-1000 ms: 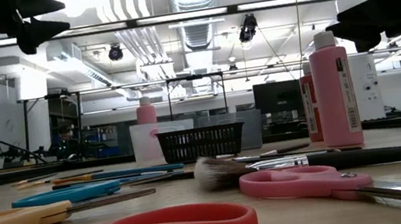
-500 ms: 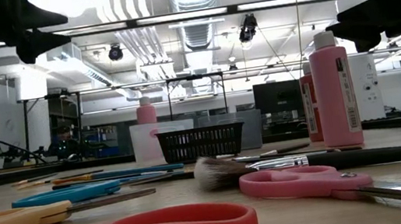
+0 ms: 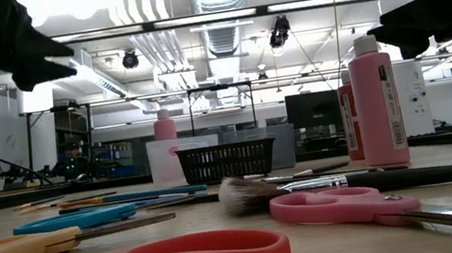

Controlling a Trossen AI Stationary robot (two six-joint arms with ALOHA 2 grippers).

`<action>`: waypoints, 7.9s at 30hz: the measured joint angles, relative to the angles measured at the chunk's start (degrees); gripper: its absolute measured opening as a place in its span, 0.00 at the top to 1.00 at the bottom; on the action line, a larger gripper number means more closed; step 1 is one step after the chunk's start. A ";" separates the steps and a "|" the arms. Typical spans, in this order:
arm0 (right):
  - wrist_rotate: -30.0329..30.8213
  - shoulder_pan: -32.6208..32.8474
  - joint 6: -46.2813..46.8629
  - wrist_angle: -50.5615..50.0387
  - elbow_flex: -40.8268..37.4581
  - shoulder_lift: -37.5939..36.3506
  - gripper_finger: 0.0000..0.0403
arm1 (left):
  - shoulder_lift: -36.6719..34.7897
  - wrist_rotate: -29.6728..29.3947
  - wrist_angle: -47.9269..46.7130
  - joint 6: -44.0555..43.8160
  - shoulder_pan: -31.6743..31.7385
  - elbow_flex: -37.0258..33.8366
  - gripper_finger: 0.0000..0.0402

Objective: Pick & Place Paint Supplies
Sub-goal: Put the pink paint bottle into the transparent bin

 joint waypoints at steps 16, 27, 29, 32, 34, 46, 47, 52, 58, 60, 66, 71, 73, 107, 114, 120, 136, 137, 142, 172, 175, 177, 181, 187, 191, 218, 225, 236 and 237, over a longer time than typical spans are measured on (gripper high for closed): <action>0.00 0.00 0.07 0.00 -0.01 -0.02 0.45 | 0.00 0.00 -0.84 0.00 0.00 0.00 0.23; 2.40 -0.02 -2.66 0.45 0.00 0.26 0.45 | 0.00 0.00 -0.84 -0.02 0.00 0.00 0.23; 2.91 -0.02 -5.72 0.44 -0.01 0.26 0.45 | 0.00 0.00 -0.86 -0.02 0.00 0.00 0.23; 2.99 -0.02 -9.14 0.44 -0.01 0.31 0.45 | 0.00 0.00 -0.85 -0.02 0.00 0.00 0.23; 3.09 -0.02 -9.93 0.44 0.00 0.31 0.45 | 0.00 0.00 -0.84 -0.02 0.00 0.00 0.23; 8.55 -0.01 14.88 2.00 -0.01 0.49 0.45 | 0.00 0.00 -0.87 -0.02 0.00 0.00 0.23; 10.18 -0.01 16.26 2.66 -0.01 0.63 0.45 | 0.00 0.00 -0.87 -0.02 0.00 0.00 0.23; 13.52 0.02 15.21 8.39 0.66 1.32 0.45 | 0.00 0.00 -0.90 -0.02 0.00 0.00 0.23; 13.57 0.24 3.48 1.56 11.65 8.00 0.45 | -0.02 0.00 -1.90 -0.03 0.01 0.00 0.23; 13.39 0.24 2.01 -4.32 17.02 12.33 0.45 | 0.00 0.00 -2.36 -0.04 0.00 0.00 0.23; 8.14 0.25 2.07 -26.57 34.16 28.71 0.45 | -0.02 -0.02 -2.46 -0.02 0.00 0.00 0.23; 7.07 0.26 6.81 -39.85 46.05 42.79 0.45 | -0.02 -0.01 -2.45 -0.02 0.01 0.00 0.23; 4.67 0.26 9.73 -43.68 50.21 47.74 0.45 | -0.02 0.00 -2.44 -0.02 0.00 0.00 0.23; -1.20 1.88 38.31 -71.93 74.25 78.58 0.20 | -0.02 0.00 -2.54 -0.02 0.02 0.00 0.23; -1.16 1.89 37.70 -71.36 71.71 80.21 0.11 | -0.02 0.00 -2.64 -0.02 0.02 0.00 0.23; -1.25 1.88 37.27 -68.46 68.76 81.57 0.11 | -0.02 -0.02 -2.81 -0.02 0.02 0.00 0.23; -4.43 1.77 37.48 -60.38 62.56 82.07 0.14 | 0.07 -0.02 -3.21 -0.02 0.02 0.02 0.23; -4.47 1.77 37.51 -60.33 62.47 82.07 0.16 | 0.07 -0.02 -3.21 -0.02 0.02 0.02 0.23; -4.63 1.77 37.61 -60.50 61.59 82.07 0.30 | 0.07 -0.02 -3.19 -0.02 0.02 0.02 0.23; -3.38 0.57 32.50 -65.84 69.01 78.46 0.49 | 0.09 0.00 -3.21 -0.02 0.02 0.02 0.23; -0.58 -1.05 26.86 -68.02 72.39 78.03 0.49 | 0.10 -0.01 -3.21 -0.02 0.02 0.02 0.23; 0.18 -2.83 22.77 -69.16 74.78 77.99 0.49 | 0.11 -0.02 -3.21 -0.02 0.02 0.02 0.23; 0.41 -7.95 13.45 -68.81 78.90 77.96 0.49 | 0.09 -0.01 -3.21 -0.02 0.02 0.02 0.23; 0.37 -15.59 -2.16 -65.81 84.15 79.73 0.49 | 0.09 -0.01 -3.21 -0.02 0.02 0.02 0.23; -1.09 -19.69 -11.08 -63.50 87.09 81.90 0.49 | 0.09 -0.02 -3.21 -0.02 0.02 0.02 0.23; -9.69 -31.29 -28.58 -61.66 132.52 122.22 0.49 | 0.07 -0.01 -3.21 -0.02 0.01 0.02 0.23; -14.38 -32.09 -27.00 -57.96 130.70 122.73 0.49 | 0.07 -0.02 -3.34 -0.02 0.01 0.02 0.23; -14.63 -31.98 -25.70 -54.95 130.13 128.34 0.49 | 0.07 -0.02 -3.57 -0.02 0.01 0.02 0.23; -14.61 -31.95 -25.70 -55.10 130.10 128.96 0.49 | 0.07 0.00 -3.64 -0.02 0.00 0.02 0.23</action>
